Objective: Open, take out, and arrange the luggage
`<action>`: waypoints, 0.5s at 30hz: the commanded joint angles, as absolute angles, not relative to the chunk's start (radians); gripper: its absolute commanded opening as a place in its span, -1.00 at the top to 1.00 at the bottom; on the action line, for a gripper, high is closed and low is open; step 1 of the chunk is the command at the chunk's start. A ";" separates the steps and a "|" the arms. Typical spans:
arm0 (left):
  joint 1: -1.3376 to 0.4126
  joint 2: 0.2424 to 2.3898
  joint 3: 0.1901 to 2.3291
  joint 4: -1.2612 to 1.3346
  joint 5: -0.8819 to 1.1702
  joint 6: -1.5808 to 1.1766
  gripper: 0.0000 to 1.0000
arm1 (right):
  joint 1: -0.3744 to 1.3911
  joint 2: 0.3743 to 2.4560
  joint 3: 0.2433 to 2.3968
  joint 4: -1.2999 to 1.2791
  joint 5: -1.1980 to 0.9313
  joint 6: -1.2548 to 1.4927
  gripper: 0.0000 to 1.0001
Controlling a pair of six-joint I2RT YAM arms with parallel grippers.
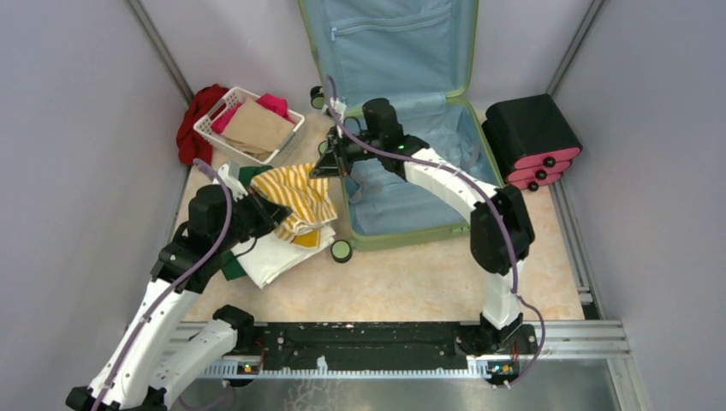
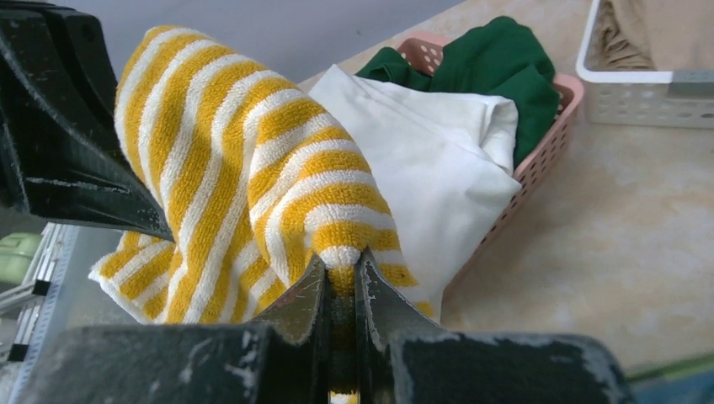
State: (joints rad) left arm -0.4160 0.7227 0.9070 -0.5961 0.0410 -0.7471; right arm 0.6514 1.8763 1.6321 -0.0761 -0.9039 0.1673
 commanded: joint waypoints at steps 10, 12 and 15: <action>-0.409 0.615 0.922 -0.920 -0.312 -0.849 1.00 | 0.794 2.135 1.952 -0.101 -0.813 0.228 1.00; -0.410 0.604 0.891 -0.927 -0.335 -0.870 1.00 | 0.803 2.183 1.995 -0.119 -0.788 0.237 1.00; -0.410 0.596 0.854 -0.945 -0.369 -0.885 1.00 | 0.823 2.241 2.068 -0.179 -0.732 0.227 1.00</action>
